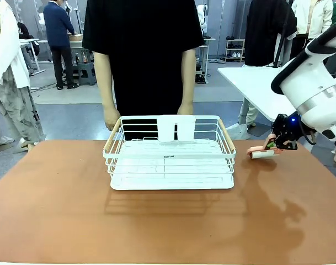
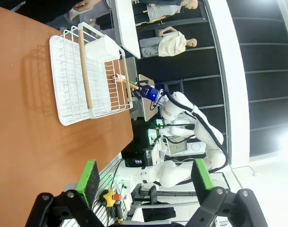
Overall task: Clean the table.
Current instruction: Place the Lint Roller down when the Dish drying rack is positioned in the middle of the table.
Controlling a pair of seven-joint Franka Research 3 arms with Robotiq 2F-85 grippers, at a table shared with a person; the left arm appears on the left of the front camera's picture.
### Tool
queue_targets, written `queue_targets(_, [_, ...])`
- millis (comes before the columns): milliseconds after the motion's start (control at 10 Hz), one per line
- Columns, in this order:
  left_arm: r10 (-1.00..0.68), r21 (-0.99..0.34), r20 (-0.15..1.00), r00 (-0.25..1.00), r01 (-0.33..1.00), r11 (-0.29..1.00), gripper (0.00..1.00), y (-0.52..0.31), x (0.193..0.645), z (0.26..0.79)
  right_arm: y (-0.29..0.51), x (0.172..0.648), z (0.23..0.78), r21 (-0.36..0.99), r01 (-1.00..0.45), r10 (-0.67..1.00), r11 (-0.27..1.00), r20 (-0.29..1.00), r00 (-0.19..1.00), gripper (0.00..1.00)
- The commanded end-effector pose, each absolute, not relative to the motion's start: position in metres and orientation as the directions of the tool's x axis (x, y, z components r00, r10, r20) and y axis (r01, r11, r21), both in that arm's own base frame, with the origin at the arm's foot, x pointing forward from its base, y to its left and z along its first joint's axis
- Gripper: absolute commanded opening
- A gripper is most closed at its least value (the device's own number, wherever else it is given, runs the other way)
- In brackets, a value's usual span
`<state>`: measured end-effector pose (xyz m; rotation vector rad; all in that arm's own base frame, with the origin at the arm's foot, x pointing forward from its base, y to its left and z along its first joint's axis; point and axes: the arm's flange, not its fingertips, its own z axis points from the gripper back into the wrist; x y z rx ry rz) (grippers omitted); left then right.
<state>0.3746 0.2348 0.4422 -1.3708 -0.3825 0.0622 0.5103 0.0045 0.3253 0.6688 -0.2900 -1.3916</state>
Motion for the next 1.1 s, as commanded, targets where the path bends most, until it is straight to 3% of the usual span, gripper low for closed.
queue_targets(0, [0.266,-0.961,0.232,0.936,0.179,0.209,1.0,0.237,0.373,0.443,-0.004,0.506,0.295,0.61,0.792,-0.96,0.014,-0.213,0.181,0.21])
queue_targets(200, [0.266,-0.961,0.232,0.936,0.179,0.209,1.0,0.237,0.373,0.443,-0.005,0.506,0.296,0.578,0.816,-0.966,0.025,-0.195,0.167,0.21])
queue_targets(700, [0.266,-0.961,0.232,0.936,0.179,0.209,1.0,0.237,0.373,0.443,-0.004,0.494,0.311,0.515,0.856,-0.971,0.038,-0.185,0.154,1.0])
queue_targets(1000, [0.266,-0.961,0.232,0.936,0.179,0.209,1.0,0.237,0.373,0.443,0.006,0.474,0.356,0.463,0.879,-0.973,0.115,-0.127,0.194,0.99])
